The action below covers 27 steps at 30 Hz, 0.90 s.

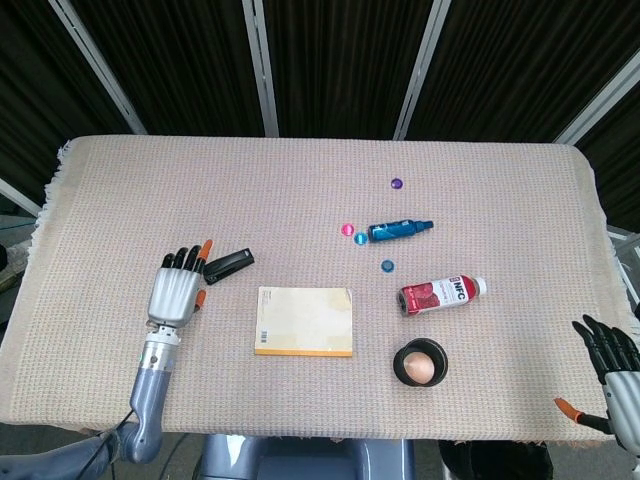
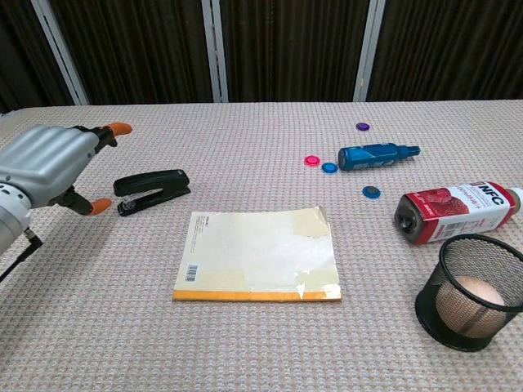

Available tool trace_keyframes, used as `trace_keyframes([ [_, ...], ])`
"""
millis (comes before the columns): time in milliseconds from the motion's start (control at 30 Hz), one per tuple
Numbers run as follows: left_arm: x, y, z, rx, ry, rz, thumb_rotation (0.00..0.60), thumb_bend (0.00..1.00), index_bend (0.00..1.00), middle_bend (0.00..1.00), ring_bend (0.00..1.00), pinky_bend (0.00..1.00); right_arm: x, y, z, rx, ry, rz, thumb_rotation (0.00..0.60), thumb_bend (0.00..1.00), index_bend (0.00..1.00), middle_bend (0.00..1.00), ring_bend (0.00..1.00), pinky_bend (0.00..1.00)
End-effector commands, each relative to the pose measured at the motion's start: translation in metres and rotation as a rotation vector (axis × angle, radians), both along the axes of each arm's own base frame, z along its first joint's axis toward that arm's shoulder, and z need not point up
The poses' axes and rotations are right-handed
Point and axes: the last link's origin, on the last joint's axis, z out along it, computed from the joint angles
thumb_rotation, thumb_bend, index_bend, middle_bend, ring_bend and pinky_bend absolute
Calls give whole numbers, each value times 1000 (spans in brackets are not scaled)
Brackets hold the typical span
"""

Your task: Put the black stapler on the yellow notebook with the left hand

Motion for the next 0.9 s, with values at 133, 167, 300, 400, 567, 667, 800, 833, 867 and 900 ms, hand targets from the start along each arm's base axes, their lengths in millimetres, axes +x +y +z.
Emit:
trace_keyframes([
  [133,7,21,-16,-15,0,25,600,273,91,195,194,303,-3,-6,4,-6,-12,-17,600,61,0,0,0,0],
  [167,8,23,-18,-14,-1,24,600,274,92,201,199,304,-2,-5,5,-7,-13,-15,600,61,0,0,0,0],
  [300,10,29,-25,-15,-10,29,600,275,109,212,207,306,0,0,6,-8,-13,1,600,60,0,0,0,0],
  [400,10,31,-32,-21,-8,37,600,275,116,213,207,307,-1,1,6,-8,-15,5,600,61,0,0,0,0],
  [567,6,36,-42,-45,4,59,600,277,151,218,208,338,-1,1,6,-9,-14,3,600,62,0,0,0,0],
  [667,5,38,-46,-50,12,67,600,277,200,250,228,364,-1,2,5,-7,-10,3,600,61,0,0,0,0],
  [800,3,41,-49,-44,19,71,600,284,258,279,264,402,-1,2,4,-6,-7,0,600,60,0,0,0,0],
  [833,3,42,-51,-48,19,72,600,289,285,292,276,415,-1,3,4,-6,-6,0,600,61,0,0,0,0],
  [867,3,43,-52,-51,18,74,600,293,314,312,290,426,-1,4,4,-6,-6,-1,600,61,0,0,0,0],
  [900,3,44,-54,-52,16,75,600,298,342,335,306,433,-1,4,4,-6,-5,-1,600,61,0,0,0,0],
])
